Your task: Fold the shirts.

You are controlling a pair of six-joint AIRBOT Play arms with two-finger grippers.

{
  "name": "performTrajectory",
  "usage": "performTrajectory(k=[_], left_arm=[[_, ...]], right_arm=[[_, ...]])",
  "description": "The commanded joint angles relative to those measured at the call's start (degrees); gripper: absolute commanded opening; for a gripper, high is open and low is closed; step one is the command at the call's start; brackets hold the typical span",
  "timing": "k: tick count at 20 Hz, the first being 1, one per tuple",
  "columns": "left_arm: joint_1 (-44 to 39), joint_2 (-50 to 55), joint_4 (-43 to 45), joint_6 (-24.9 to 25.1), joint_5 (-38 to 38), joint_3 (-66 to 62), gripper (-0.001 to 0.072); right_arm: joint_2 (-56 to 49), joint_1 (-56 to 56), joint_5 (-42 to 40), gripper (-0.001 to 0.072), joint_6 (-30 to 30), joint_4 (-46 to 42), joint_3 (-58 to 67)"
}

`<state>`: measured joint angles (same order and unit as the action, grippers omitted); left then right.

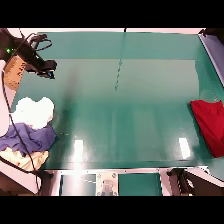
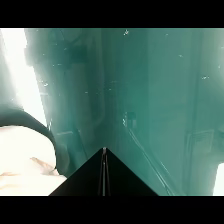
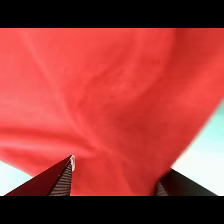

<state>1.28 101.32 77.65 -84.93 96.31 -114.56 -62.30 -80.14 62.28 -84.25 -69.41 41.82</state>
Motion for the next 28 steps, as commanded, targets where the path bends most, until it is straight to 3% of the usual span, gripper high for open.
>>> performTrajectory(k=[1,2,3,4,7,9,11,15,21,25,28], left_arm=[[0.0,0.0,-0.1,1.4,0.1,0.0,0.0025],[0.0,0.0,-0.1,1.4,-0.3,0.0,0.0026],[0.0,0.0,-0.2,1.4,-0.9,0.0,0.0025],[0.0,-0.1,-0.3,1.4,-1.3,0.0,0.0026],[0.0,-0.3,-1.9,1.4,-1.0,0.0,0.0025],[0.0,-1.6,-5.6,1.4,-1.0,0.0,0.0025],[0.0,-3.5,-10.5,1.4,-1.3,0.6,0.0025],[-0.4,-12.4,-11.9,0.9,-1.9,10.5,0.0025],[-0.4,-36.2,-11.7,-0.8,-12.7,46.8,0.0024],[-0.4,-44.7,-11.6,-0.7,-15.4,62.1,0.0025],[-0.4,-45.2,-11.2,-0.5,-16.2,64.7,0.0026]], right_arm=[[0.0,-0.1,8.9,0.05,-6.7,-9.8,6.6],[0.0,-0.1,12.1,0.0452,-10.6,-12.4,9.6],[0.0,-0.1,14.6,0.0301,-12.6,-12.6,12.2],[0.2,0.3,16.2,0.02,-13.8,-10.9,14.4],[2.9,5.9,11.3,0.0016,-12.5,3.6,15.8],[4.5,13.3,5.3,0.0015,-8.0,13.5,15.8],[4.6,22.6,2.8,0.0015,-4.9,16.7,15.8],[4.6,41.4,3.1,0.0014,-1.0,16.3,14.7],[4.6,64.8,3.0,0.0014,-0.7,8.4,9.4],[4.6,73.5,1.5,0.0014,-0.7,6.8,8.9],[4.6,76.6,1.3,0.0015,-0.8,7.7,8.9]])
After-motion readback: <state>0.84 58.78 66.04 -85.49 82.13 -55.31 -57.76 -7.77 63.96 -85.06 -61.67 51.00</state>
